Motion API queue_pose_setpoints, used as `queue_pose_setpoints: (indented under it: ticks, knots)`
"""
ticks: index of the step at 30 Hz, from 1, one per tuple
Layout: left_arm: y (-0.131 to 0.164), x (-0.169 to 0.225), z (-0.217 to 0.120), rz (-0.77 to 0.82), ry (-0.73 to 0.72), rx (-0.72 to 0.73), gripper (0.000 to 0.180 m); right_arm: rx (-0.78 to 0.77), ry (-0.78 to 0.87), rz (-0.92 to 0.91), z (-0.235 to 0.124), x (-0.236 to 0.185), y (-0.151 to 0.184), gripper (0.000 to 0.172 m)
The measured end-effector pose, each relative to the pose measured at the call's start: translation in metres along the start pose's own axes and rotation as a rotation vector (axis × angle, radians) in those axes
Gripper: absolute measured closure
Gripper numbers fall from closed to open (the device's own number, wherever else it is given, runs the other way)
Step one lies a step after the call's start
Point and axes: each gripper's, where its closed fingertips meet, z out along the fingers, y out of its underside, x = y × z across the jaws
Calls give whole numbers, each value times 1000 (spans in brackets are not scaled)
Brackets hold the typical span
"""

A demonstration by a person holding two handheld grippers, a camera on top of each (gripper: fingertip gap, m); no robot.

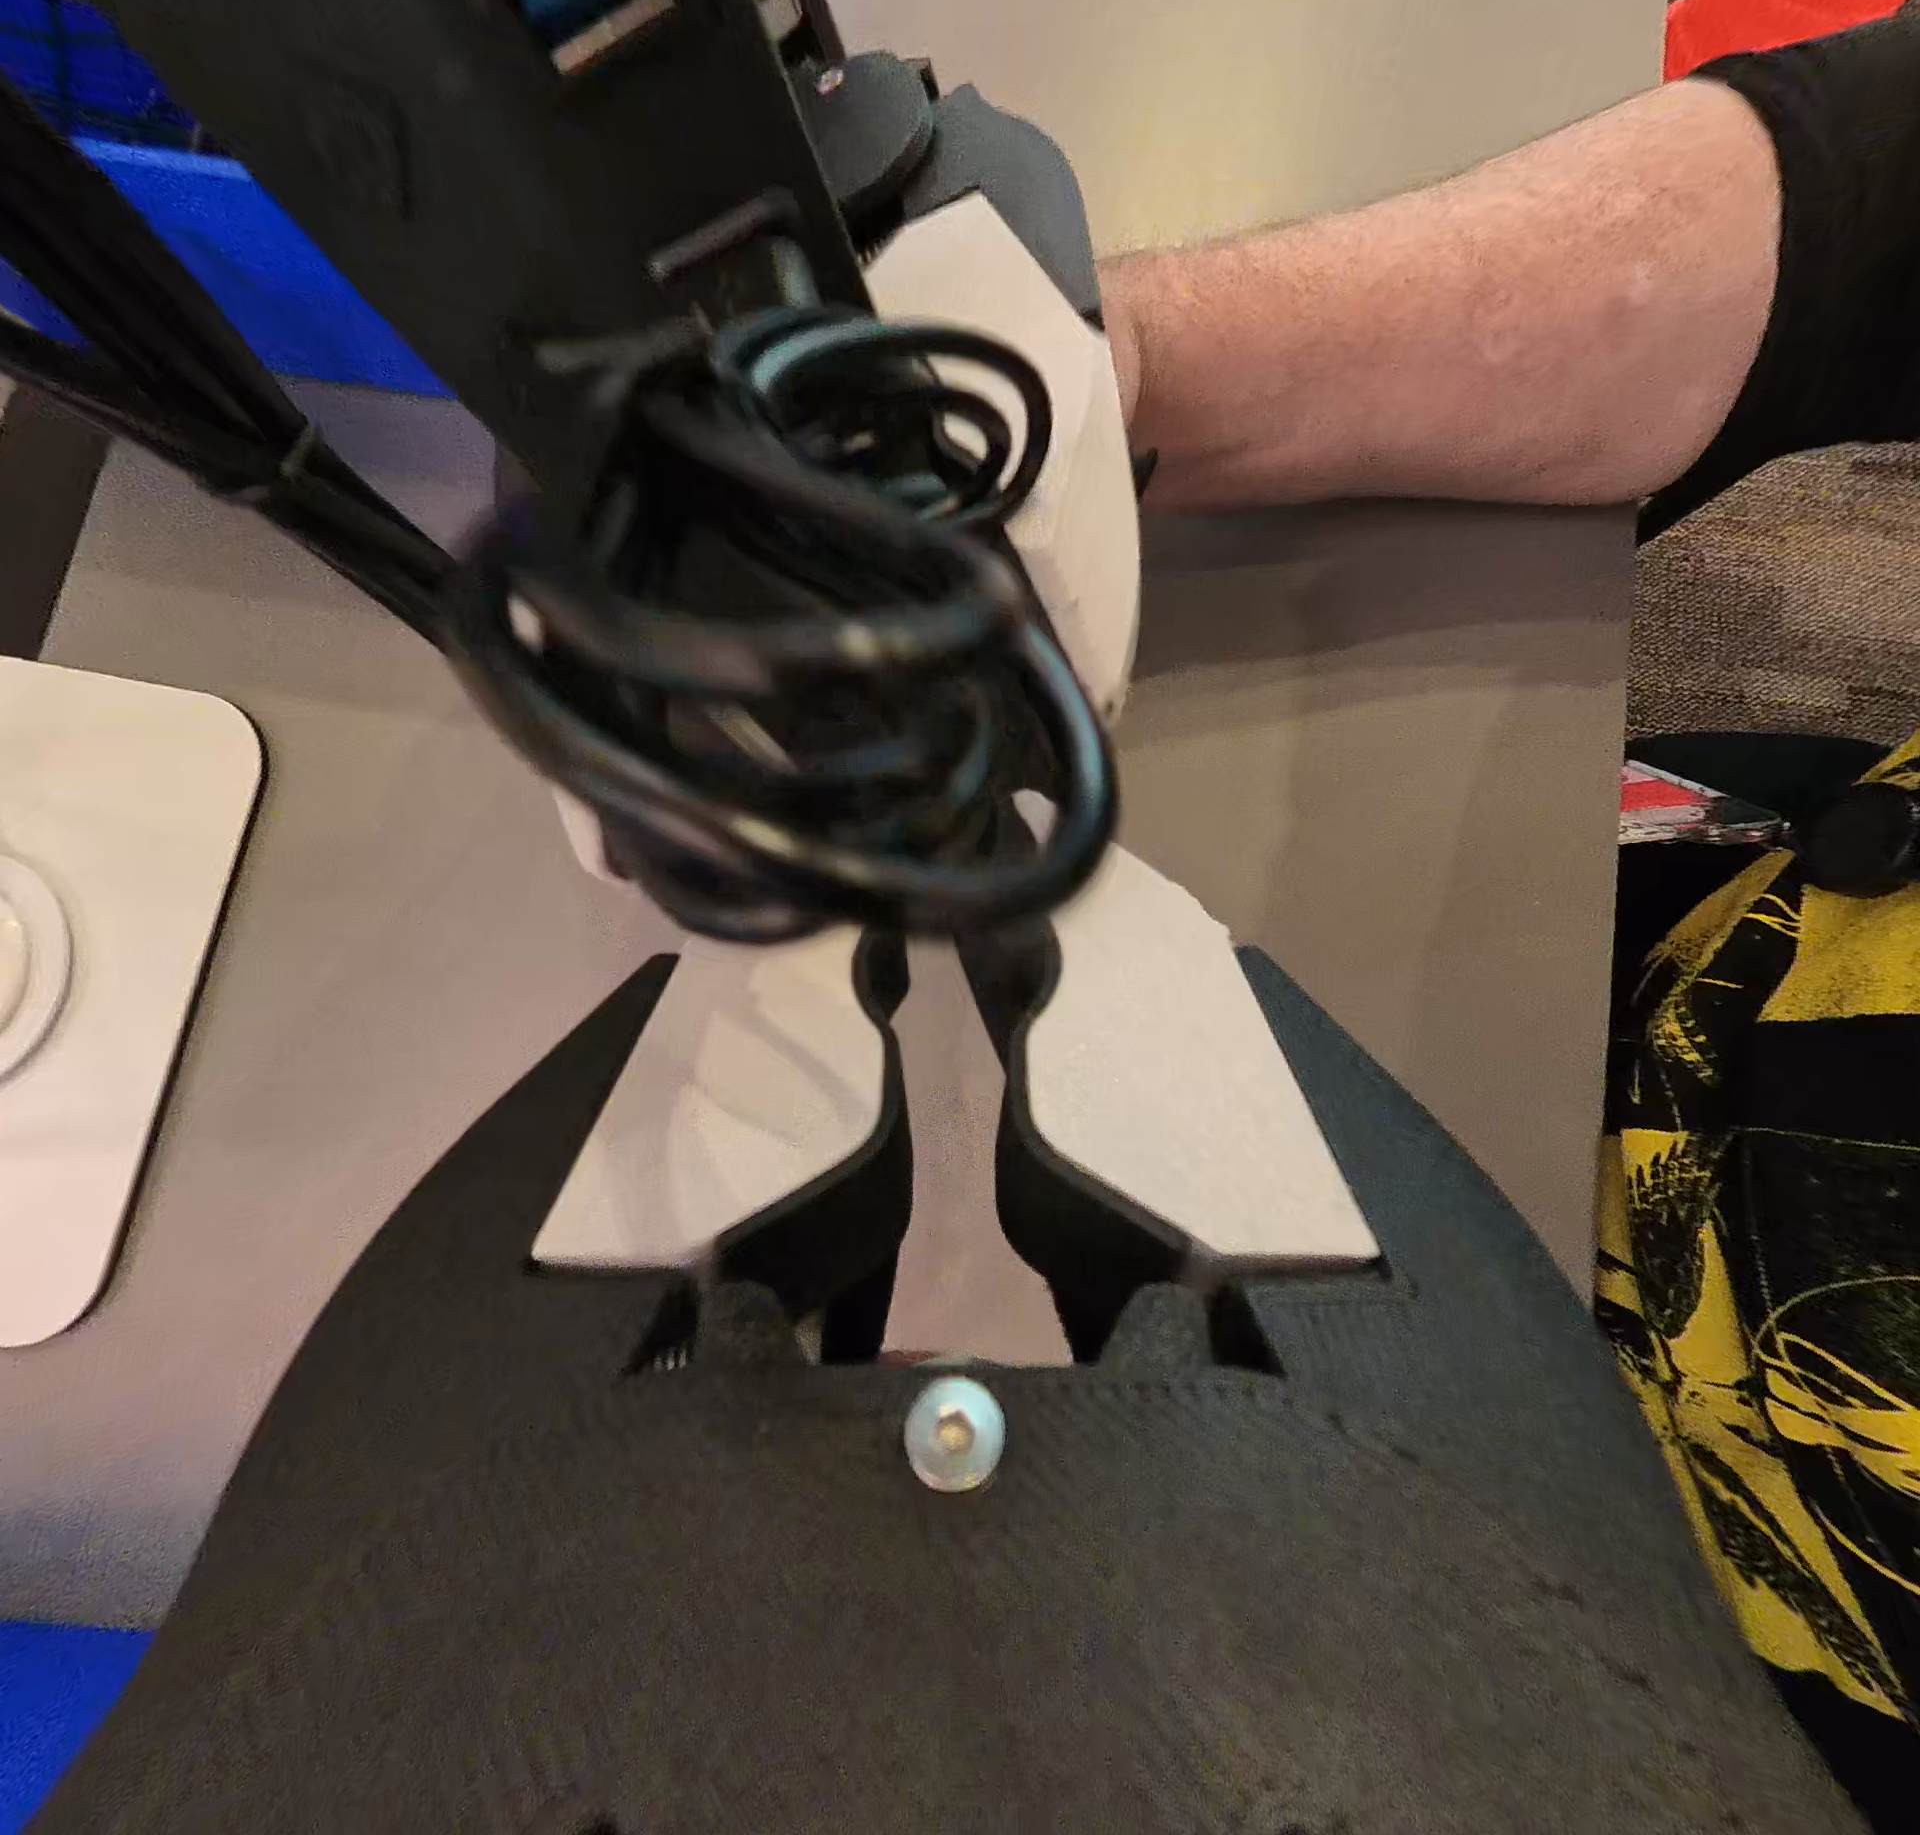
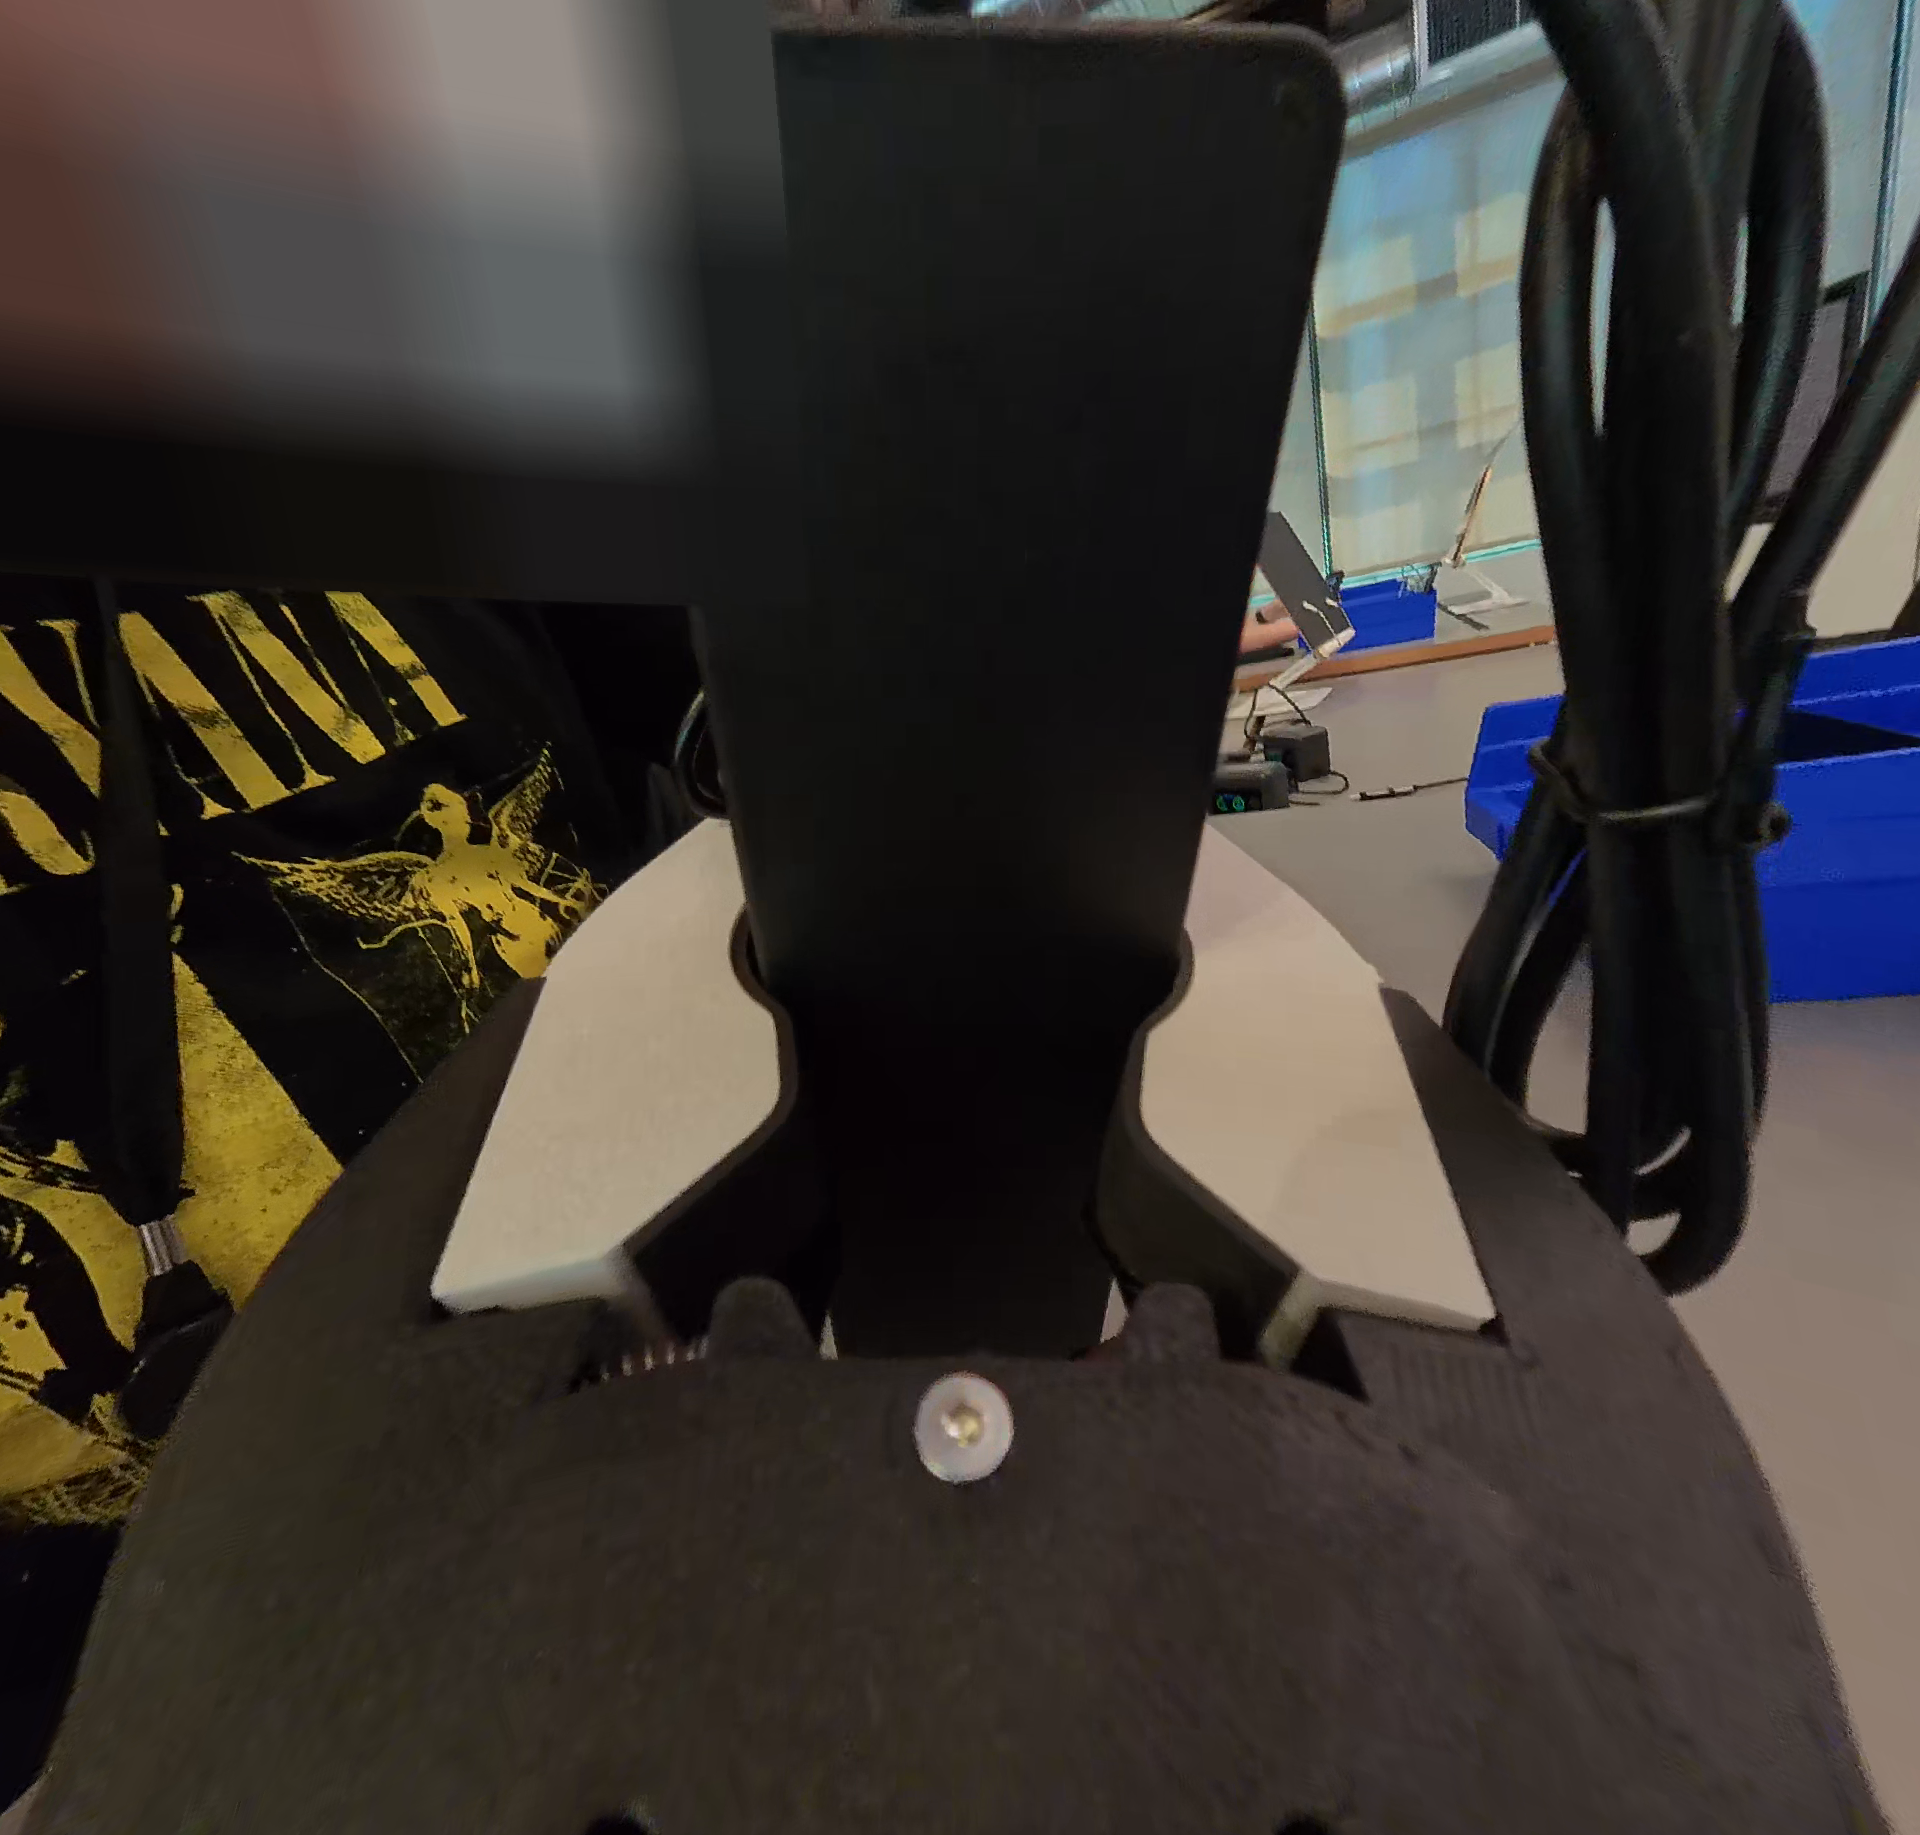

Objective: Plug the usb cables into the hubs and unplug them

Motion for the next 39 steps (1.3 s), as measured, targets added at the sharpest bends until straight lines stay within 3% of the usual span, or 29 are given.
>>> queue_pose_setpoints:
  ticks: [9, 20, 21, 23, 25, 30, 35, 39]
  knots:
    - [-1, -1, 4, -88, 48, 16, 166, 67, -19, 85, -4, 5, -5, 105]
    - [14, -7, 16, -117, 73, -98, 167, -25, 53, 156, 0, 22, 14, 105]
    - [14, -3, 16, -116, 109, -99, 180, -38, 72, 163, 0, 25, 16, 105]
    - [12, -9, 16, -135, 92, -87, 180, -71, 94, 176, -1, 28, 21, 106]
    - [27, -18, 22, -66, 27, -174, 180, -83, 100, 183, 1, 29, 24, 105]
    - [54, -17, 31, -167, 98, -161, 176, -95, 144, 196, -6, 37, 26, 103]
    - [87, -47, 22, -263, -91, -140, 146, -54, 171, 192, -16, 41, 18, 105]
    - [100, -83, 27, -254, -348, -167, 142, -38, 184, 206, -19, 46, 18, 105]
